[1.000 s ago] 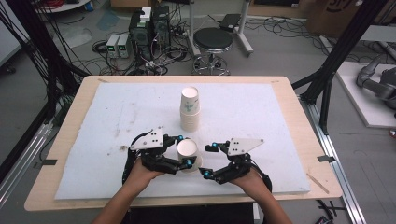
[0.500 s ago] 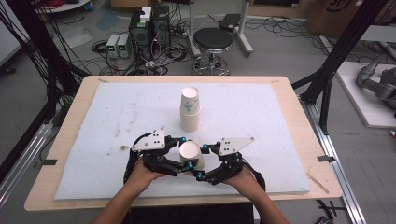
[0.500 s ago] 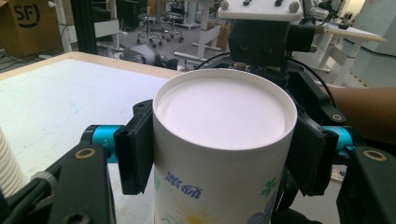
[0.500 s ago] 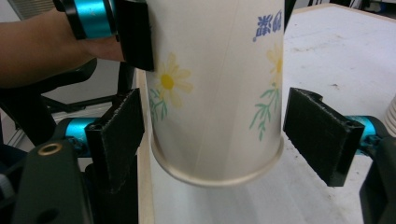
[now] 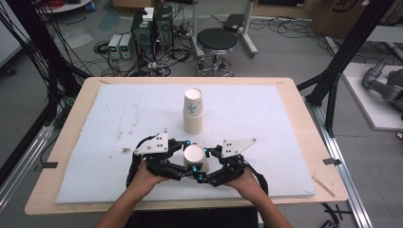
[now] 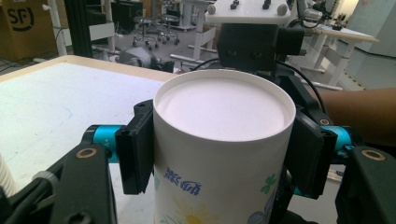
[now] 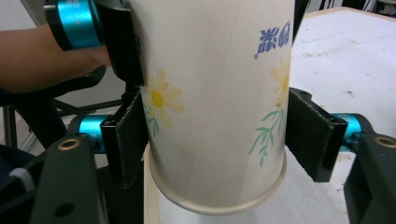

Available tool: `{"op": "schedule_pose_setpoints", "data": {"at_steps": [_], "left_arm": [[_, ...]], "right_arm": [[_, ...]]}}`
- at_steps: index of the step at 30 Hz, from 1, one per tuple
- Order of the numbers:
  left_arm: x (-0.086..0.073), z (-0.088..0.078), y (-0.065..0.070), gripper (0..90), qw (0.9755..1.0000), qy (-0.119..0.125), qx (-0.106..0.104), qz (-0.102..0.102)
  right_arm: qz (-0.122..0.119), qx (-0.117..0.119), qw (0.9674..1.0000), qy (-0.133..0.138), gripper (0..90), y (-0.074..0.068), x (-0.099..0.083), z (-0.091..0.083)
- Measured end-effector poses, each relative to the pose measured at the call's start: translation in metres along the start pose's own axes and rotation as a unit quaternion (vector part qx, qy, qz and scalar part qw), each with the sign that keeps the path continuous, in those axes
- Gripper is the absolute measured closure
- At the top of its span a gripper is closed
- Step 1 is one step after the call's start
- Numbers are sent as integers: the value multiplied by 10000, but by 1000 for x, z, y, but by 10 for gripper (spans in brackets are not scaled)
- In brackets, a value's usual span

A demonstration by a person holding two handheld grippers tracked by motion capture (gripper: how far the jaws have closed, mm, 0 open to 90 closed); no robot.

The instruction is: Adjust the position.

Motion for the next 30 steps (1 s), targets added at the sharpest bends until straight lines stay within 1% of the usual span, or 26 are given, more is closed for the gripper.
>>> {"op": "schedule_pose_setpoints", "data": {"at_steps": [4, 5, 6, 7, 8, 9, 10, 12, 14, 15, 16, 18, 19, 23, 25, 27, 30], "left_arm": [[-1, 1, 1, 334, 10000, -35, 19, -23], [-2, 1, 1, 324, 10000, -76, 37, -17], [-2, 2, 1, 226, 9999, -121, 76, 1], [-3, 3, 2, 180, 9998, -181, 106, 7], [-3, 3, 2, 180, 9997, -226, 134, 2], [-3, 3, 3, 155, 9996, -250, 101, 10], [-3, 3, 4, 155, 9996, -268, 61, 8], [-3, 2, 3, 155, 9995, -297, 68, 51], [-2, 0, 2, 155, 9993, -352, 66, 98], [-1, 0, 2, 155, 9993, -367, 74, 93], [0, -1, 1, 155, 9991, -408, 80, 127], [2, -2, -1, 155, 9985, -497, 112, 184], [2, -3, -2, 155, 9980, -577, 102, 253], [6, -2, -5, 156, 9957, -824, 74, 405], [7, -2, -5, 156, 9944, -939, 59, 479], [8, 0, -5, 156, 9933, -1020, 36, 537], [8, 2, -5, 156, 9921, -1107, 3, 585]], "right_arm": [[-54, -14, 9999, -119, 306, -1, 0, -1], [-91, -30, 9998, -162, 307, 0, 0, -1], [-125, -57, 9996, -248, 312, -1, 0, -2], [-159, -64, 9994, -310, 312, -1, 0, -2], [-159, -64, 9994, -310, 312, -1, 0, -2], [-163, -94, 9991, -388, 313, -1, 0, -3], [-207, -105, 9989, -415, 313, -1, 1, -4], [-249, -128, 9984, -495, 316, -2, 2, -6], [-292, -196, 9973, -642, 316, -1, 2, -9], [-323, -243, 9959, -811, 317, 0, 2, -13], [-323, -243, 9959, -811, 317, 0, 2, -13], [-365, -294, 9939, -999, 317, 1, 2, -16], [-396, -313, 9927, -1092, 317, 2, 2, -18], [-457, -348, 9877, -1452, 318, 4, 3, -24], [-513, -351, 9845, -1638, 318, 4, 5, -25], [-536, -364, 9805, -1856, 317, 5, 5, -27], [-559, -320, 9762, -2070, 317, 5, 6, -28]]}}
Point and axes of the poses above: each handheld gripper's, and its own axes: z roughly forward along the jaws, x roughly out of its top, y roughly to its right, the point moved 8 cm from there along z, roughly forward along the jaws, and after that the axes turned 14 degrees about x, right-handed, at the moved point
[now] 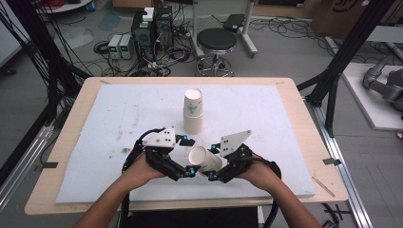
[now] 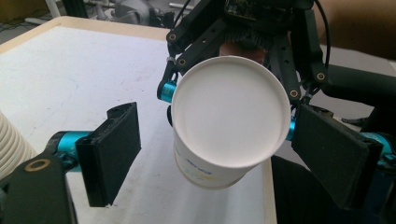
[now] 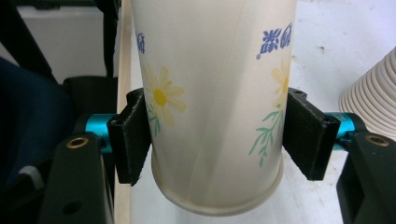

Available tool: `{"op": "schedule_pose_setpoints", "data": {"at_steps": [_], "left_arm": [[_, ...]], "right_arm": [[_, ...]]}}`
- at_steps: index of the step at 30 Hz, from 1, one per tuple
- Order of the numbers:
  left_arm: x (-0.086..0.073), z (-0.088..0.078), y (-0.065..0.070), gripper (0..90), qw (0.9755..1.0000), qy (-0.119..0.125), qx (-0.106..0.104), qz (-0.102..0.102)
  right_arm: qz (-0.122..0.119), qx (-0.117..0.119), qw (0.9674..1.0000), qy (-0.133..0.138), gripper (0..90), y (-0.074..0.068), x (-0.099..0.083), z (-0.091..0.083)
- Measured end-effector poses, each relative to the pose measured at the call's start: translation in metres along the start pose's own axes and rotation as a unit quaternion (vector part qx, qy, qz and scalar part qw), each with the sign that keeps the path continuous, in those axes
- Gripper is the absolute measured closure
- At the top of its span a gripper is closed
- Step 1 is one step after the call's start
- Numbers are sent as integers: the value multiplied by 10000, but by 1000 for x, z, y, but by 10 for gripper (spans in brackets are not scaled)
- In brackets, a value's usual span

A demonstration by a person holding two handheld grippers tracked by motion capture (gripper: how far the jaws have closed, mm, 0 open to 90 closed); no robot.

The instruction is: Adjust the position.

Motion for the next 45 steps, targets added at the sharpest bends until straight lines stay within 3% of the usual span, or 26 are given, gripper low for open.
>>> {"op": "schedule_pose_setpoints", "data": {"at_steps": [5, 6, 12, 21, 29, 38, 42, 45], "left_arm": [[-3, 6, 4, 157, 9998, -149, -62, 86], [-3, 7, 4, 157, 9997, -198, -73, 119], [-5, 10, 6, 158, 9990, -379, -139, 202], [-6, 17, 10, 162, 9981, -529, -205, 252], [-9, 20, 11, 176, 9973, -657, -229, 246], [-13, 22, 14, 289, 9958, -778, -380, 292], [-15, 21, 15, 331, 9951, -794, -425, 410], [-16, 20, 14, 347, 9948, -806, -420, 466]], "right_arm": [[-50, 51, 9994, -353, 318, 1, 0, 0], [-68, 51, 9985, -542, 318, 1, -1, 1], [-102, 119, 9967, -796, 318, -1, 1, -1], [-255, 143, 9879, -1524, 318, -3, 4, 0], [-301, 161, 9859, -1637, 317, -4, 4, 2], [-226, 194, 9849, -1704, 317, -5, 1, 4], [-212, 221, 9843, -1741, 317, -5, 0, 5], [-198, 277, 9856, -1655, 318, -5, -1, 6]]}}
Point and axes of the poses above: each handheld gripper's, and its own axes: z roughly forward along the jaws, x roughly out of its top, y roughly to its right, the point moved 8 cm from there along z, roughly forward along the jaws, and after that the axes turned 14 degrees about x, right-handed, at the moved point
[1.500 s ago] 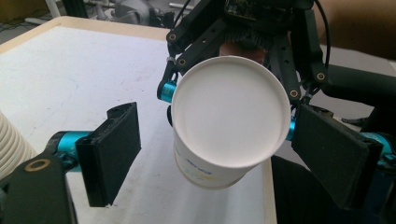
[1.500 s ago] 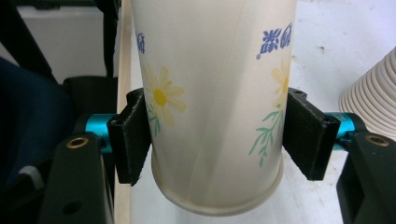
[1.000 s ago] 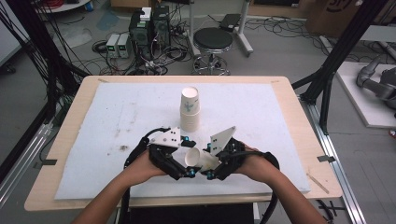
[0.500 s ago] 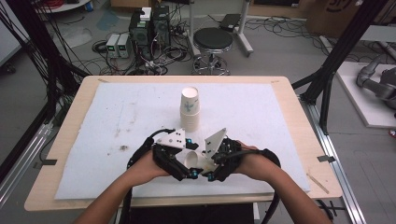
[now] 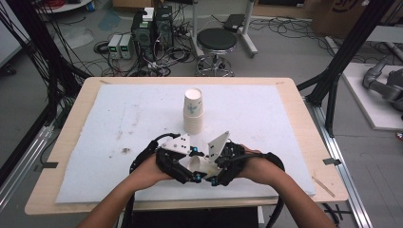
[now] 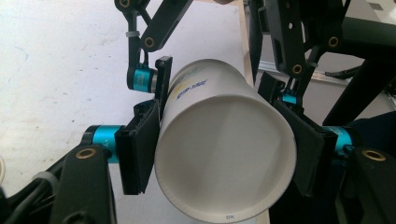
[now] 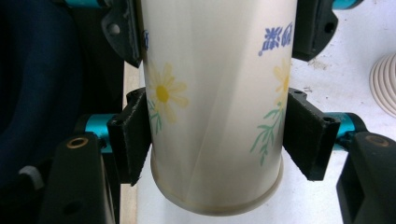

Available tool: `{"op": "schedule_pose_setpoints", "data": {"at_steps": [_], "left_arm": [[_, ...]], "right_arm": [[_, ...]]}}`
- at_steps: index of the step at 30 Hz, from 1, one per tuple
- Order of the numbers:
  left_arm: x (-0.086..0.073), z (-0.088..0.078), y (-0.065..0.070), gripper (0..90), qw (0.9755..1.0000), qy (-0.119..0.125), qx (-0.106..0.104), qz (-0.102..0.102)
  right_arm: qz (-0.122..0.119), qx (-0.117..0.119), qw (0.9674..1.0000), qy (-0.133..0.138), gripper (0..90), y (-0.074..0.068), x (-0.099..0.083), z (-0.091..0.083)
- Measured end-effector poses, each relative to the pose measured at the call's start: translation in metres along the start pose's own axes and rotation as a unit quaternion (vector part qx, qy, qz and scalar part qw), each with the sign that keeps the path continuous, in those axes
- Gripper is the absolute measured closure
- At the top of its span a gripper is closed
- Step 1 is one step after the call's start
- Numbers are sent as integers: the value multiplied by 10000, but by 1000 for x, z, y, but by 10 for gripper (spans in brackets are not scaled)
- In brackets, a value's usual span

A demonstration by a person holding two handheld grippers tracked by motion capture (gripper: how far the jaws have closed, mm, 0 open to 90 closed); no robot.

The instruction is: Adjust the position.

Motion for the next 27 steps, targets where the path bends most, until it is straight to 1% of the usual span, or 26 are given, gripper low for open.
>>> {"op": "schedule_pose_setpoints", "data": {"at_steps": [2, 3, 4, 6, 7, 8, 10, 12, 15, 18, 20, 21, 23, 27], "left_arm": [[0, 0, 0, 354, 10000, 42, 21, 30], [0, -1, 0, 362, 9999, 80, 34, 61], [1, -1, 0, 362, 9999, 113, 14, 60], [1, -3, 0, 366, 9998, 199, 11, -4], [0, -4, -1, 366, 9997, 227, 32, -21], [0, -4, -2, 367, 9996, 289, 37, -65], [-2, -6, -3, 367, 9993, 347, 45, -121], [-5, -7, -5, 367, 9988, 428, 78, -214], [-8, -10, -9, 366, 9973, 597, 160, -403], [-11, -13, -13, 365, 9951, 783, 230, -553], [-12, -15, -15, 363, 9930, 937, 264, -671], [-13, -16, -15, 362, 9923, 987, 278, -691], [-15, -18, -15, 362, 9909, 1085, 325, -721], [-15, -23, -15, 363, 9870, 1370, 408, -737]], "right_arm": [[33, 4, 10000, 43, 307, 0, 0, 0], [73, -42, 9998, 156, 279, 0, 0, -1], [73, -42, 9998, 156, 279, 0, 0, -1], [123, -74, 9992, 382, 206, 1, 1, -3], [153, -116, 9984, 524, 205, 2, 2, -6], [188, -83, 9975, 674, 205, 2, 2, -9], [273, -92, 9947, 989, 205, 2, 2, -16], [334, -126, 9909, 1299, 205, 2, 2, -22], [383, -150, 9847, 1691, 205, 0, 0, -31], [405, -199, 9761, 2124, 205, 0, -1, -38], [401, -307, 9705, 2356, 205, -1, -1, -42], [341, -351, 9681, 2459, 205, -2, -1, -44], [324, -430, 9640, 2605, 205, -3, -2, -46], [295, -552, 9543, 2922, 206, -8, -4, -45]]}}
Point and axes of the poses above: each handheld gripper's, and its own axes: z roughly forward along the jaws, x roughly out of its top, y roughly to its right, the point moved 8 cm from there along z, roughly forward along the jaws, and after that the axes turned 14 degrees about x, right-handed, at the moved point
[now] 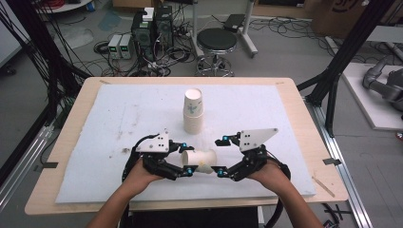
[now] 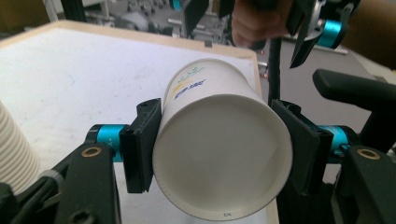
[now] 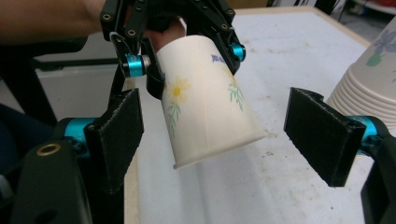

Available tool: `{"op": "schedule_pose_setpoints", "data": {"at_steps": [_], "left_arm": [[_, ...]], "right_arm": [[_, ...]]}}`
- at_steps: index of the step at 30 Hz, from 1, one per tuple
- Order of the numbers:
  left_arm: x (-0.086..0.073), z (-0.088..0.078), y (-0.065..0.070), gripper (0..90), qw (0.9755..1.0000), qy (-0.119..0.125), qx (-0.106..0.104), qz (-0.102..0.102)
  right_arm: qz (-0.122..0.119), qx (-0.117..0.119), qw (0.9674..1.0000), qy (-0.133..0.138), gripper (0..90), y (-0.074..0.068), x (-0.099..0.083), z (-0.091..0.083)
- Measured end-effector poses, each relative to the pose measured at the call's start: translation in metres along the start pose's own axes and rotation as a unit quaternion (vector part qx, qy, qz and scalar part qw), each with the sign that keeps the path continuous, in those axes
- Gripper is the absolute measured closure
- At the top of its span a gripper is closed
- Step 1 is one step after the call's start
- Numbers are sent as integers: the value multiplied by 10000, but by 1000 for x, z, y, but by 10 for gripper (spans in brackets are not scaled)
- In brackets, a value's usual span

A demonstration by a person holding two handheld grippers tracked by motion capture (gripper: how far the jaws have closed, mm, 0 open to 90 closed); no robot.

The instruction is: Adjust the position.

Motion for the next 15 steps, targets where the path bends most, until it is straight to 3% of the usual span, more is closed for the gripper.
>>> {"op": "schedule_pose_setpoints", "data": {"at_steps": [3, 9, 15], "left_arm": [[0, -3, 1, 363, 9998, 180, 9, -21], [-1, -3, 3, 363, 9995, 316, -55, -7], [0, -5, 4, 364, 9989, 441, -127, 33]], "right_arm": [[33, -112, 9993, 354, 206, -1, -5, 1], [180, -139, 9961, 856, 206, 1, -19, 5], [288, -10, 9955, 901, 207, 1, -26, 8]]}}
Point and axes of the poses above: each handheld gripper's, and its own axes: z roughly forward along the jaws, x roughly out of its top, y roughly to its right, the point moved 8 cm from there along z, roughly forward along the jaws, and after that the axes turned 14 degrees about x, right-handed, at the moved point
